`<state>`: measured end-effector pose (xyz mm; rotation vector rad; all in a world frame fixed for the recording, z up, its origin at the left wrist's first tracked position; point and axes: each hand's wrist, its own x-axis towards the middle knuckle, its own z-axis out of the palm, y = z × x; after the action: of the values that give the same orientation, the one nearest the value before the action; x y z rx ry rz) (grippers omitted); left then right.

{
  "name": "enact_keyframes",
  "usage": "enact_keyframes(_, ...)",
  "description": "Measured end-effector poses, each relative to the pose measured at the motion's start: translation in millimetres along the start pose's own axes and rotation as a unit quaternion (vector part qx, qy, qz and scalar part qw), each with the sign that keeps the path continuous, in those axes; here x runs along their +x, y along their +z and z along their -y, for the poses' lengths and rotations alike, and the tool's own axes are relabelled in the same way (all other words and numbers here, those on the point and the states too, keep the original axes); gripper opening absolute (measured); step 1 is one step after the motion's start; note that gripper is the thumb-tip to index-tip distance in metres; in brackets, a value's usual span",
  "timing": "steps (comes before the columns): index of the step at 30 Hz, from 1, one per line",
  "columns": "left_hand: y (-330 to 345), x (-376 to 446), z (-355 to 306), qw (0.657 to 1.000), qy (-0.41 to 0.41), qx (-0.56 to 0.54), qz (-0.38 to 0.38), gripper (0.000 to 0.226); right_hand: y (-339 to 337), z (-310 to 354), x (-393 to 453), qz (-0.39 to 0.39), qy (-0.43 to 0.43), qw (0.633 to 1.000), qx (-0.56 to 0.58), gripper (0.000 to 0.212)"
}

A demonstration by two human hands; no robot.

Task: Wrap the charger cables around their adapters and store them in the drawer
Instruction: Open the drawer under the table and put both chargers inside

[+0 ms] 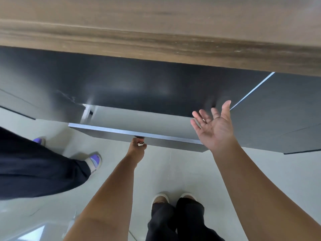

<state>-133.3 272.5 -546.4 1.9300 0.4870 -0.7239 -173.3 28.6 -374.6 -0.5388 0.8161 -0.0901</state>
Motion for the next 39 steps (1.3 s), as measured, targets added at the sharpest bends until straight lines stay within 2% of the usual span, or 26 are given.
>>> enact_keyframes(5, -16, -44, 26, 0.992, -0.055, 0.099, 0.056, 0.018, -3, -30, -28, -0.011, 0.055, 0.998, -0.042, 0.075)
enact_keyframes(9, -32, -68, 31, 0.976, -0.065, 0.19, 0.087, 0.022, -9, -48, -60, -0.011, 0.095, 0.993, -0.071, 0.07)
enact_keyframes(13, -50, -111, 27, 0.955, -0.043, 0.281, 0.081, 0.04, -12, -51, -102, -0.02, 0.129, 0.986, -0.106, 0.059)
enact_keyframes(16, -60, -157, 3, 0.962, 0.004, 0.267, 0.059, 0.042, -5, -42, -139, -0.019, 0.145, 0.982, -0.119, 0.049)
enact_keyframes(19, -66, -210, -32, 0.966, 0.073, 0.234, 0.087, 0.033, 5, -18, -180, -0.023, 0.133, 0.978, -0.161, 0.035)
enact_keyframes(23, -78, -286, -105, 0.971, 0.158, 0.134, 0.118, 0.018, 26, 35, -233, 0.059, 0.061, 0.962, -0.258, 0.023)
enact_keyframes(27, -104, -345, -198, 0.95, 0.233, 0.099, 0.181, 0.013, 58, 98, -265, 0.136, -0.069, 0.94, -0.307, 0.025)
enact_keyframes(30, -121, -370, -257, 0.933, 0.273, 0.088, 0.219, 0.015, 75, 141, -271, 0.115, -0.155, 0.937, -0.291, 0.025)
enact_keyframes(34, -114, -363, -326, 0.928, 0.321, 0.081, 0.171, 0.014, 95, 186, -248, 0.036, -0.24, 0.93, -0.276, 0.02)
enact_keyframes(36, -101, -347, -351, 0.928, 0.336, 0.072, 0.146, 0.012, 97, 193, -232, -0.004, -0.282, 0.902, -0.327, 0.024)
enact_keyframes(39, -81, -322, -389, 0.932, 0.335, 0.079, 0.111, 0.01, 96, 195, -215, -0.037, -0.334, 0.799, -0.498, 0.053)
